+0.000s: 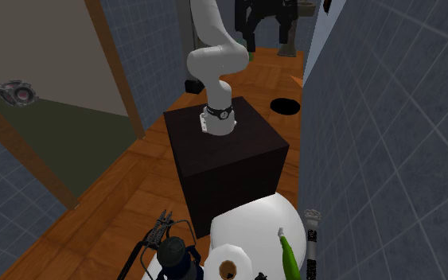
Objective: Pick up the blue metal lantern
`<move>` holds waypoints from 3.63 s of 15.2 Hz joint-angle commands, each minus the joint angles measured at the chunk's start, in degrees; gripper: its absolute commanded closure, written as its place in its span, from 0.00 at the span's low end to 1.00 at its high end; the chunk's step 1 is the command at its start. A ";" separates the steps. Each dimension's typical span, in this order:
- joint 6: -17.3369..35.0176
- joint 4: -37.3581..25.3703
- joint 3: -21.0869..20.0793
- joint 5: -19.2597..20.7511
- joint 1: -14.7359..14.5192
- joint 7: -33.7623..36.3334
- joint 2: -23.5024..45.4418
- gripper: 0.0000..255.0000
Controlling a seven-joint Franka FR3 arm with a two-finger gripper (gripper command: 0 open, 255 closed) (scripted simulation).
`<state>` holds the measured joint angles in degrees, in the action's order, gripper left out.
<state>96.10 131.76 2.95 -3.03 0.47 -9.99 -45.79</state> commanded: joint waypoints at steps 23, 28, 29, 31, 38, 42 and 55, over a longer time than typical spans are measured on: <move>27.59 -6.09 25.39 -1.60 -2.10 -36.30 31.32 0.00; 30.02 -13.58 30.16 -10.09 -2.86 -47.50 43.16 0.00; 30.14 -15.38 30.76 -12.18 -2.63 -49.83 45.72 0.00; 29.98 -19.29 31.49 -16.47 -1.71 -54.35 50.93 0.00; 30.40 -26.54 30.39 -24.87 2.32 -62.58 61.56 0.00; 32.67 -25.15 29.82 -26.47 2.66 -64.07 62.89 0.00; 32.44 -25.28 29.89 -26.29 2.62 -63.90 62.74 1.00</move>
<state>128.84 106.64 32.74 -29.57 3.16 -74.14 17.17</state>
